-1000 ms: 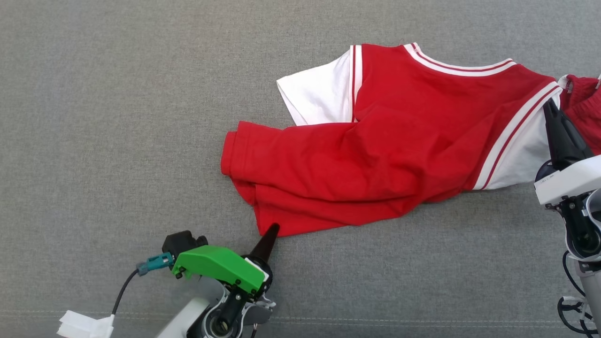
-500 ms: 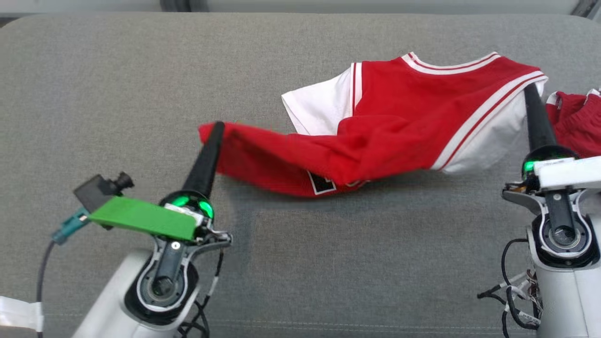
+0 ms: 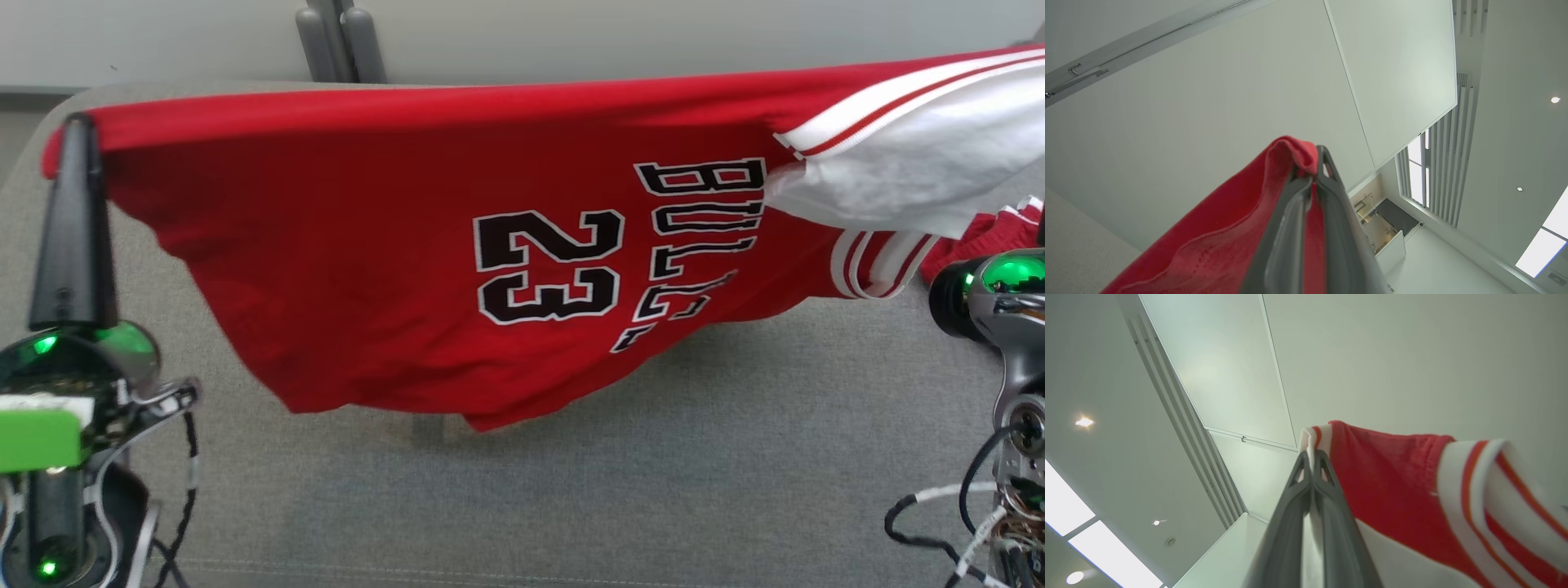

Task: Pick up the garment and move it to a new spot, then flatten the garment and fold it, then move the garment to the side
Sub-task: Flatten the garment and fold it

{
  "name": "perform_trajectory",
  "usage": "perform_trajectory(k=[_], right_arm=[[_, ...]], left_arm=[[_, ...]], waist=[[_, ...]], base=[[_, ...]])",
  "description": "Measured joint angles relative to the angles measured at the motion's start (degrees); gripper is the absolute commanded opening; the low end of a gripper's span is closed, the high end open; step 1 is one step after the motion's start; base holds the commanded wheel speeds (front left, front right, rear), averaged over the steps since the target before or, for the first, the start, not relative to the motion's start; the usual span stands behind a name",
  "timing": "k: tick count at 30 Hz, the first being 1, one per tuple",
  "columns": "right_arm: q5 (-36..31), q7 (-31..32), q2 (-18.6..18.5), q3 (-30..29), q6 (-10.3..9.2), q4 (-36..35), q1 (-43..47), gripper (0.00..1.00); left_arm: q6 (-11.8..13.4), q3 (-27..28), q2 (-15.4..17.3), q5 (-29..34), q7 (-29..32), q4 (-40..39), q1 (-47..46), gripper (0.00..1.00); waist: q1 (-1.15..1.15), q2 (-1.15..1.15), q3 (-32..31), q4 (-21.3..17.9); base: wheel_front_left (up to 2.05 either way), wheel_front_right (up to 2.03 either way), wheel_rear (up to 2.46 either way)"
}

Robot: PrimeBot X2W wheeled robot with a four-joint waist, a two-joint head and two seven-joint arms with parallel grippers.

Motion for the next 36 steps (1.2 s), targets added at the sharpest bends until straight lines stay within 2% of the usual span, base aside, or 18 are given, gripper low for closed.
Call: perform_trajectory(k=[2, 4, 7, 10, 17, 21, 28, 32, 36], right_arm=[[4.54, -0.25, -0.51, 1.45, -0.12, -4.17, 1.47, 0.0], [9.16, -1.86, -0.75, 3.5, -1.13, -7.51, 3.0, 0.0], [11.6, -3.71, -0.91, 6.82, -2.5, -11.45, 6.38, 0.0], [14.17, -5.93, -0.97, 9.5, -3.49, -14.28, 9.68, 0.0], [16.17, -9.72, -0.99, 13.6, -4.49, -15.27, 12.93, 0.0], [14.22, -10.29, -0.99, 14.14, -4.57, -12.6, 11.66, 0.0], [10.63, -11.52, -1.02, 12.77, -5.04, -3.68, 3.8, 0.0], [6.79, -11.74, -1.45, 12.32, -5.02, 3.68, -2.58, 0.0], [2.53, -12.06, -3.92, 13.26, -5.02, 13.37, -7.4, 0.0]], left_arm=[[1.53, 3.52, -0.07, 1.27, 0.0, -3.65, 1.6, 0.0], [3.25, 6.68, -0.35, 1.53, 0.0, -7.28, 3.04, 0.0], [5.42, 9.07, -0.33, 1.93, -0.01, -11.82, 4.77, 0.0], [6.43, 9.39, 0.1, 1.87, -0.09, -14.43, 6.81, 0.0], [6.91, 9.94, 0.8, 0.43, -0.09, -12.52, 9.95, 0.0], [6.9, 9.14, 1.55, 0.41, 0.03, -7.58, 9.43, 0.0], [6.86, 7.14, 2.74, 0.32, 1.44, 4.63, 3.31, 0.0], [6.84, 5.31, 4.49, 2.04, 2.82, 9.94, -2.47, 0.0], [6.84, 2.89, 4.47, 2.46, 3.82, 15.48, -8.86, 0.0]], waist=[[0.0, 0.0, -0.61, -0.29], [0.0, 0.0, -0.95, -0.85], [0.0, 0.0, -1.17, -1.9], [0.0, 0.0, -1.0, -2.97], [0.0, 0.0, 2.15, -4.45], [0.0, 0.0, 4.83, -4.89], [0.0, 0.0, 9.95, -5.1], [0.0, 0.0, 12.94, -4.98], [0.0, 0.0, 15.97, -4.6]], base=[[0.0, 0.0, 0.0], [0.0, 0.0, 0.0], [0.0, 0.0, 0.0], [0.0, 0.0, 0.0], [0.0, 0.0, 0.0], [0.0, 0.0, 0.0], [0.0, 0.0, 0.0], [0.0, 0.0, 0.0], [0.0, 0.0, 0.0]])
